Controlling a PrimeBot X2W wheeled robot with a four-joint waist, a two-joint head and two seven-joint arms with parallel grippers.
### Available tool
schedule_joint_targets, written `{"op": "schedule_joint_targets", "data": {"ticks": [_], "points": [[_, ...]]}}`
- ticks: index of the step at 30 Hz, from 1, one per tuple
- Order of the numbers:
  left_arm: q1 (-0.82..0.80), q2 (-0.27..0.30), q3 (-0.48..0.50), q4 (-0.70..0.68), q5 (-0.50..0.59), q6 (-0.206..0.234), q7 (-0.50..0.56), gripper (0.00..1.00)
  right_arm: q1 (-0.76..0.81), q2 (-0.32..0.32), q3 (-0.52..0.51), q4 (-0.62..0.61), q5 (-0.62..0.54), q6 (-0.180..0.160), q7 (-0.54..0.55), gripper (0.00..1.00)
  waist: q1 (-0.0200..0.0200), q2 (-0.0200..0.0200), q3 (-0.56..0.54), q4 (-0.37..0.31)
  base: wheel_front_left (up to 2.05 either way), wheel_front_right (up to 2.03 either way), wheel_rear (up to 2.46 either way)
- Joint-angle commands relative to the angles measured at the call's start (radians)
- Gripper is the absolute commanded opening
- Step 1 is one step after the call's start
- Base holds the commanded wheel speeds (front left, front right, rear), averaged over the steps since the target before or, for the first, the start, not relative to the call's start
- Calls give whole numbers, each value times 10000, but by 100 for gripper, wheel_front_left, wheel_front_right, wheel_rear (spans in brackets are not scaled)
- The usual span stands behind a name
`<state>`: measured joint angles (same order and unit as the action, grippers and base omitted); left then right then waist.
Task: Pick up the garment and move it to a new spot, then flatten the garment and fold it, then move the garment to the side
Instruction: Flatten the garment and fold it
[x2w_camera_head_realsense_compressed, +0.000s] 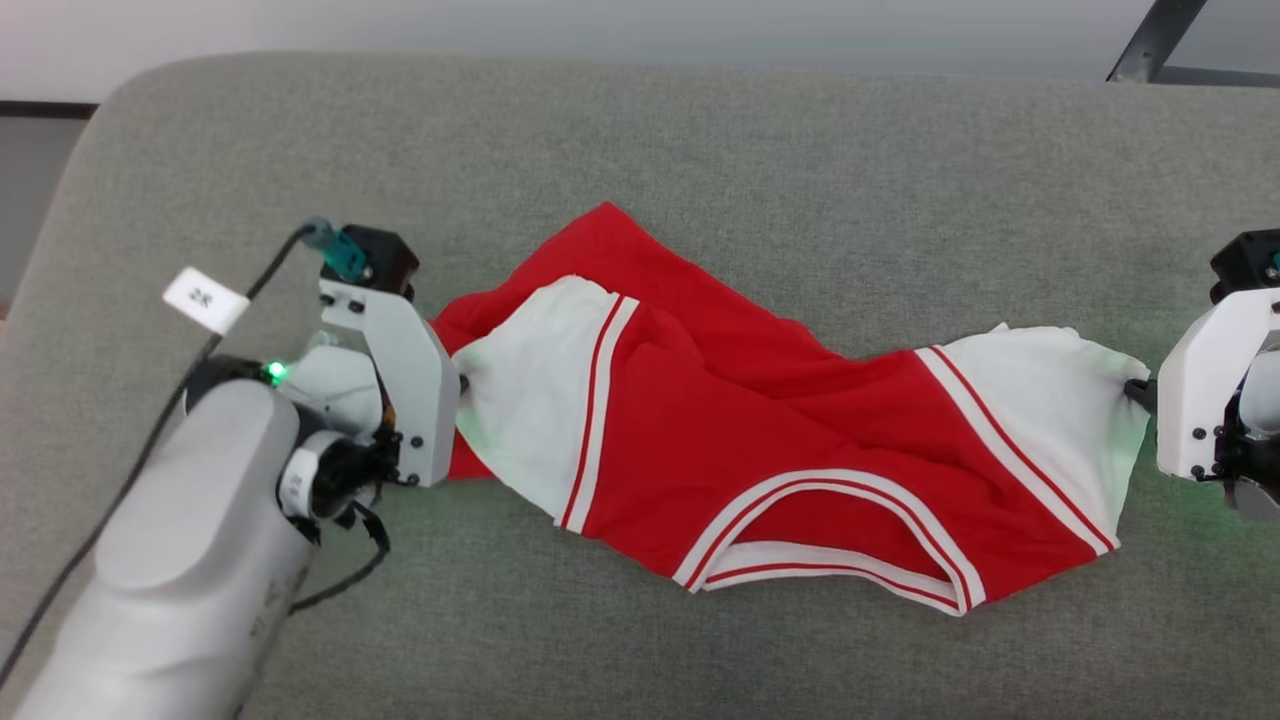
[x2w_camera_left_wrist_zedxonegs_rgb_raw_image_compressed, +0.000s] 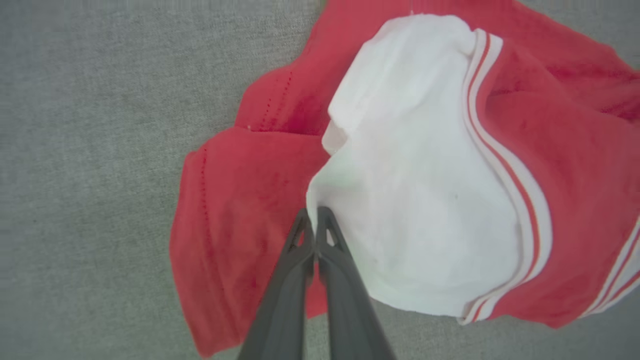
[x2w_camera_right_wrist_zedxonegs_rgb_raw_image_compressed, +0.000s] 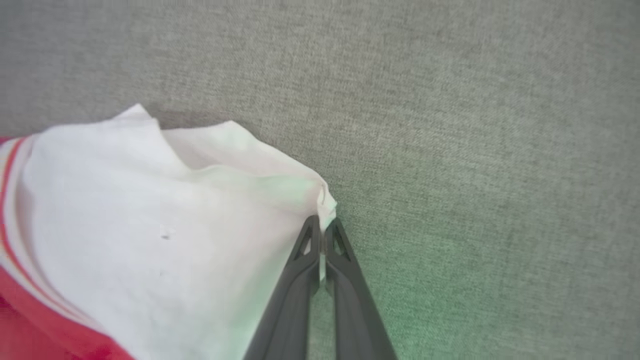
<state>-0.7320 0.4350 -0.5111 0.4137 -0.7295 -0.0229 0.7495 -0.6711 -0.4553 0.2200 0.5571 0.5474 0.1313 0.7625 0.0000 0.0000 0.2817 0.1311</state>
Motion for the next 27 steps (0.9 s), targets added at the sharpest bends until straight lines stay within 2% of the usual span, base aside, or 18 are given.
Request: {"op": "schedule_joint_targets", "data": {"ticks": [1,8,14,21,27], "points": [[-198,40,49,40,-47,-31,42,0,-217,-7,62,6,173,-11,37,0,0,0,-132,-52,0,0,0],[-827,329,184,-134,-90,46,487,0,-1013,16,75,-414,1033,-11,-29,0,0,0,-563,-250,0,0,0],[-1829,440,287,-242,43,129,771,0,-2066,242,-23,-513,1259,-11,-708,0,0,0,-1085,-380,0,0,0],[-3451,271,447,318,450,129,238,0,-3353,762,4,-157,1237,-11,-1777,0,0,0,-1562,-482,0,0,0],[-5166,-52,562,1686,1031,132,-1036,0,-4752,1419,-43,718,1203,-9,-3192,0,0,0,-1852,-677,0,0,0]]}}
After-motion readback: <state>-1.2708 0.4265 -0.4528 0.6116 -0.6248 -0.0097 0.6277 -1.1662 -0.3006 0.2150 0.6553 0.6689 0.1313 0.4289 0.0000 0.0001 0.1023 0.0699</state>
